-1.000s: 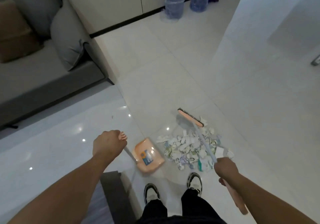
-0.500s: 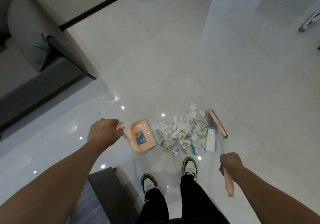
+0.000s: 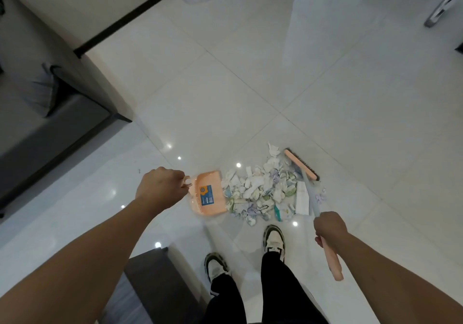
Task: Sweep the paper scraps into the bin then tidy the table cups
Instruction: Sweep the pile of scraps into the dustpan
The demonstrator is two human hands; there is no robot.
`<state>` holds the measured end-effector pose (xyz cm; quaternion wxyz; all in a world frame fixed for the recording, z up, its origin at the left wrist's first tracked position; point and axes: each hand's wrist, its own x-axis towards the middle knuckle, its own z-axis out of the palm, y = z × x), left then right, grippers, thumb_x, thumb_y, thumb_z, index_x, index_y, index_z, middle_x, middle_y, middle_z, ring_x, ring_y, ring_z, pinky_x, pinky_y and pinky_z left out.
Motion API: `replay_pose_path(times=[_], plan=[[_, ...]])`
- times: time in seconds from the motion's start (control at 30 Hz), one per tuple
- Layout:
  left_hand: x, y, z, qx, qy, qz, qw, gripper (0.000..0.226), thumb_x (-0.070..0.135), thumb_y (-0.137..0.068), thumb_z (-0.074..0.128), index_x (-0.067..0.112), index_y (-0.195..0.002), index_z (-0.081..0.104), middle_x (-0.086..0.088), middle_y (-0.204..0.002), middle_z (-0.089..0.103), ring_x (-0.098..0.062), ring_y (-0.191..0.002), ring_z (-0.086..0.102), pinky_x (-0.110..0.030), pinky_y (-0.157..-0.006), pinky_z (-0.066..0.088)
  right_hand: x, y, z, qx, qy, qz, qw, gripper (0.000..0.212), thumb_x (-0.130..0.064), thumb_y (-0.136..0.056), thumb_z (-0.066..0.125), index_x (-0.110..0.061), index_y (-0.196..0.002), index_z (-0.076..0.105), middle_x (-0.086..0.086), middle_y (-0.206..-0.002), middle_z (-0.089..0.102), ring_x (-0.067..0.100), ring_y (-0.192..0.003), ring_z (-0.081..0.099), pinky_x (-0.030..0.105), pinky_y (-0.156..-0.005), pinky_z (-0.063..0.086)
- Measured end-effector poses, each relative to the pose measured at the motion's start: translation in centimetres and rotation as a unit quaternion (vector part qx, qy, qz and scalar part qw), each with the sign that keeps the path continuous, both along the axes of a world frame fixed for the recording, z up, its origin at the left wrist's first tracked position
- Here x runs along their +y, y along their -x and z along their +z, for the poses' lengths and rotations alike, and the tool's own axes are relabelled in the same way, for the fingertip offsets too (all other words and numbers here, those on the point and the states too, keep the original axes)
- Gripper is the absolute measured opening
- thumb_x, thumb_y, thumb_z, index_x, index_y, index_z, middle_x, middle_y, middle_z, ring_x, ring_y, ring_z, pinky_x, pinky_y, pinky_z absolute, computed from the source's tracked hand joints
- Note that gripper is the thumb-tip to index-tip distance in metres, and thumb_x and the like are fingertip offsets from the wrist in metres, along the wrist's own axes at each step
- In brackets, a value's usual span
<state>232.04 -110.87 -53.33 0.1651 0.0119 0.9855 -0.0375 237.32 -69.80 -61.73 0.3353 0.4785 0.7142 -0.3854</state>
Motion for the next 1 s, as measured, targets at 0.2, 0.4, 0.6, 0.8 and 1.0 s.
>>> replay_pose_path(times=[0.2, 0.4, 0.6, 0.8, 1.0], plan=[[2.8, 0.3, 0.0, 0.002, -0.050, -0.019, 0.999, 0.026, 0.047, -0.083, 0.057, 0.023, -0.074, 0.063, 0.005, -0.059, 0.055, -0.020, -0.063, 0.052, -0.027, -0.053, 0.036, -1.0, 0.2, 0.0, -0.003, 0.027, 0.034, 0.999, 0.016, 0.004, -0.089, 0.045, 0.005, -0.092, 0.060, 0.023, -0.080, 0.057, 0.028, -0.048, 0.053, 0.028, -0.048, 0.045], [7.0, -1.1, -1.5, 0.006, -0.129, 0.074, 0.989, 0.023, 0.044, -0.082, 0.055, 0.026, -0.067, 0.057, 0.002, -0.065, 0.058, -0.022, -0.068, 0.050, -0.029, -0.059, 0.036, -2.7, -0.7, 0.2, -0.048, 0.060, 0.085, 0.993, 0.027, 0.015, -0.089, 0.046, -0.002, -0.067, 0.051, 0.015, -0.065, 0.048, 0.023, -0.043, 0.047, 0.021, -0.038, 0.037], [7.3, -1.4, -2.2, -0.014, -0.133, 0.088, 0.987, 0.021, 0.041, -0.080, 0.054, 0.025, -0.067, 0.055, 0.003, -0.062, 0.055, -0.023, -0.063, 0.054, -0.028, -0.056, 0.038, -5.7, -2.2, 1.2, -0.049, 0.098, 0.102, 0.989, 0.028, 0.004, -0.094, 0.042, -0.011, -0.071, 0.043, 0.010, -0.065, 0.046, 0.022, -0.050, 0.045, 0.026, -0.045, 0.038], [6.0, -1.9, -2.2, -0.003, -0.119, 0.078, 0.990, 0.024, 0.042, -0.080, 0.052, 0.024, -0.065, 0.053, 0.002, -0.061, 0.056, -0.024, -0.062, 0.055, -0.027, -0.054, 0.038, -8.1, -3.9, 2.2, -0.048, 0.131, 0.067, 0.988, 0.020, 0.000, -0.092, 0.035, -0.004, -0.078, 0.048, 0.013, -0.058, 0.046, 0.018, -0.038, 0.043, 0.021, -0.043, 0.036], [4.4, -2.9, -1.9, 0.015, -0.115, 0.089, 0.989, 0.020, 0.043, -0.080, 0.053, 0.026, -0.070, 0.058, 0.002, -0.062, 0.055, -0.026, -0.065, 0.056, -0.028, -0.058, 0.041, -8.1, -4.6, 4.0, -0.053, 0.134, 0.039, 0.989, 0.015, -0.005, -0.092, 0.041, -0.004, -0.081, 0.050, 0.012, -0.054, 0.048, 0.017, -0.035, 0.040, 0.020, -0.042, 0.035]])
